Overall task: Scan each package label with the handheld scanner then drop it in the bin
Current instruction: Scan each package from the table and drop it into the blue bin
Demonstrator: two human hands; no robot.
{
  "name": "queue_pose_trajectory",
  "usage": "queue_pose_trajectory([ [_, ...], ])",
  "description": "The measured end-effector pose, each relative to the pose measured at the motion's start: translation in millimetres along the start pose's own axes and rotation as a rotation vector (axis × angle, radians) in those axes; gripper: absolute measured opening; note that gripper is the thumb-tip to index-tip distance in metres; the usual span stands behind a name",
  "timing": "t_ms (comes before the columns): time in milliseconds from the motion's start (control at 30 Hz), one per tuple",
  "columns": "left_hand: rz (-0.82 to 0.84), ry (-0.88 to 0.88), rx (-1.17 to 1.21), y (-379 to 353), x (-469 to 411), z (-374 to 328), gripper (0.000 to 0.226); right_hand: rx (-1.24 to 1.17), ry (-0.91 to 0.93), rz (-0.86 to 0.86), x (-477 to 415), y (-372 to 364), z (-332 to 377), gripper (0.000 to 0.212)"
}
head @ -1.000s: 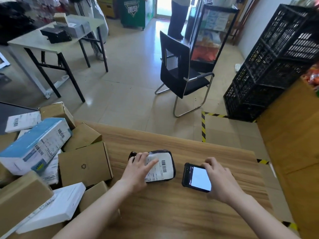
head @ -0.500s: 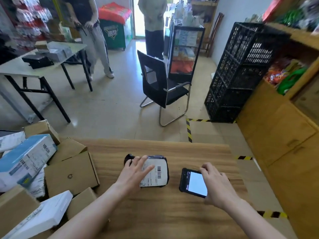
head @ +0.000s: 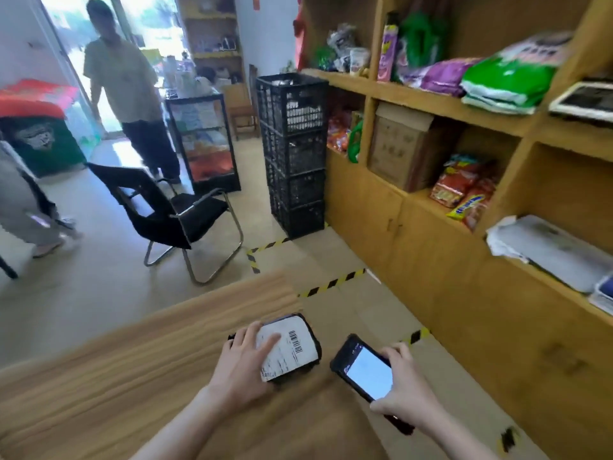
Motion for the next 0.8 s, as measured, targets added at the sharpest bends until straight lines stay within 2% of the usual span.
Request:
queue_pose_trajectory([
  [200,0.007,-0.352,-0.013,0,-75,-208,0.092,-0.227,-0.367,-0.299,78,80,-170,0.071],
  [367,0.049,-0.684,-0.065,-8,-110,-390,0.091,-0.402,-0.645,-0.547,168,121,-286,0.079],
  [633,0.189,-1.166,-0.085,-71,-105,-666,0.091,-0.577,-0.986,-0.855,301,142,-430,0.067],
  [800,0.330,-1.313,-0.057,-115,-98,-794,0.092,-0.686,-1.208,-0.976,358,148,-500,0.056],
])
Point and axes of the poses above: each hand's wrist, its own x-axis away from the middle knuckle, its own y-axis out of the back of the hand, z = x × y, the point moved 5 cm from there along -x, towards the middle knuckle, and after that the axes turned 2 degrees about -y, right-handed, at the moved point
